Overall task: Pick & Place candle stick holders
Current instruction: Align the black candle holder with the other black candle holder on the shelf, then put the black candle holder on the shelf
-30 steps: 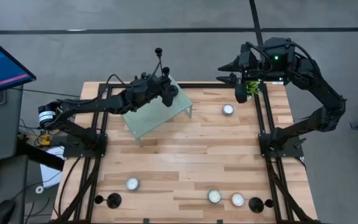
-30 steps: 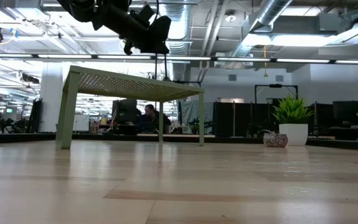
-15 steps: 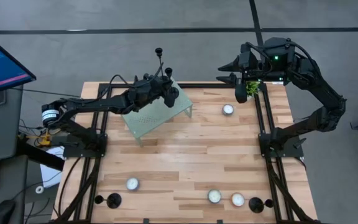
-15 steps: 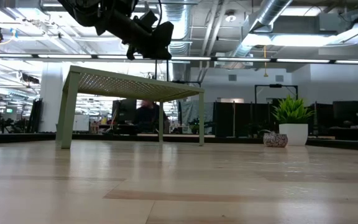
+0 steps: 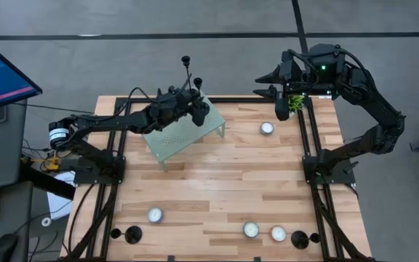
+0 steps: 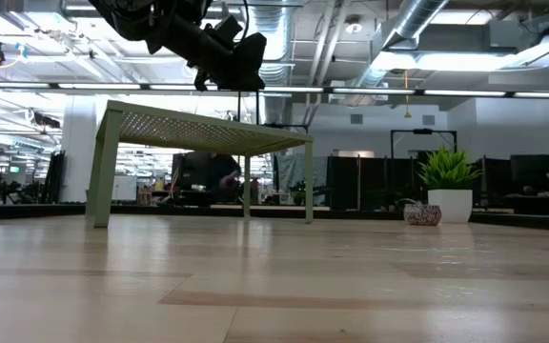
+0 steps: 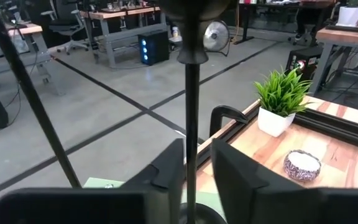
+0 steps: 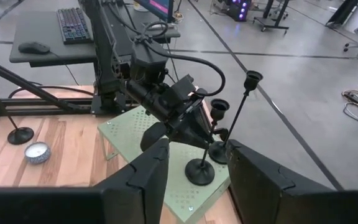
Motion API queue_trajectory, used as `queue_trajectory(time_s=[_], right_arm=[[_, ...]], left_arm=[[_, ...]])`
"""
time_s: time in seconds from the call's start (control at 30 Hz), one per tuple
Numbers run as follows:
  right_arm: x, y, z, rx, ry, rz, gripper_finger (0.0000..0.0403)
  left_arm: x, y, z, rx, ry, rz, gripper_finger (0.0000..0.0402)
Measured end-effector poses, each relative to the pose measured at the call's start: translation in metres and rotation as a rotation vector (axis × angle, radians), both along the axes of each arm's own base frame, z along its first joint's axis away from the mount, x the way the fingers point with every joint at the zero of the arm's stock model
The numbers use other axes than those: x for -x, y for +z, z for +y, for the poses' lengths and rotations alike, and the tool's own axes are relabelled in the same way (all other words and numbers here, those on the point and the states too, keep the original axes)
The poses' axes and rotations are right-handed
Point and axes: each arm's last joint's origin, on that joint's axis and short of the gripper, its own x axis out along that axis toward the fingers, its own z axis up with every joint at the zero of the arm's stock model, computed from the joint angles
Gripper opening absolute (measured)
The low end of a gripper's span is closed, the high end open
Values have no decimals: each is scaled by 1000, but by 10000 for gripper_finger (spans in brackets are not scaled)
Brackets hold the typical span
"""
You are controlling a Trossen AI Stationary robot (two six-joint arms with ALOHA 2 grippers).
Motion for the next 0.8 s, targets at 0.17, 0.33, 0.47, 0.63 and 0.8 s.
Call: queue_trajectory(time_s=[0.17,0.33,0.47,0.63,0.8], right_arm=[[0,0,0,0,0,0,161],[0,0,0,-1,1,0,166],[0,0,0,-2,0,4,166],[0,-1,0,-6,-1,4,167],[0,-1,0,-13,-3,5,169]], left_arm=[[0,0,0,-2,-8,4,159],[10,7,-4,-18,-8,20,212],[31,15,-12,20,-9,57,230],[63,25,-33,89,-85,88,233],[103,29,-64,273,-299,147,233]])
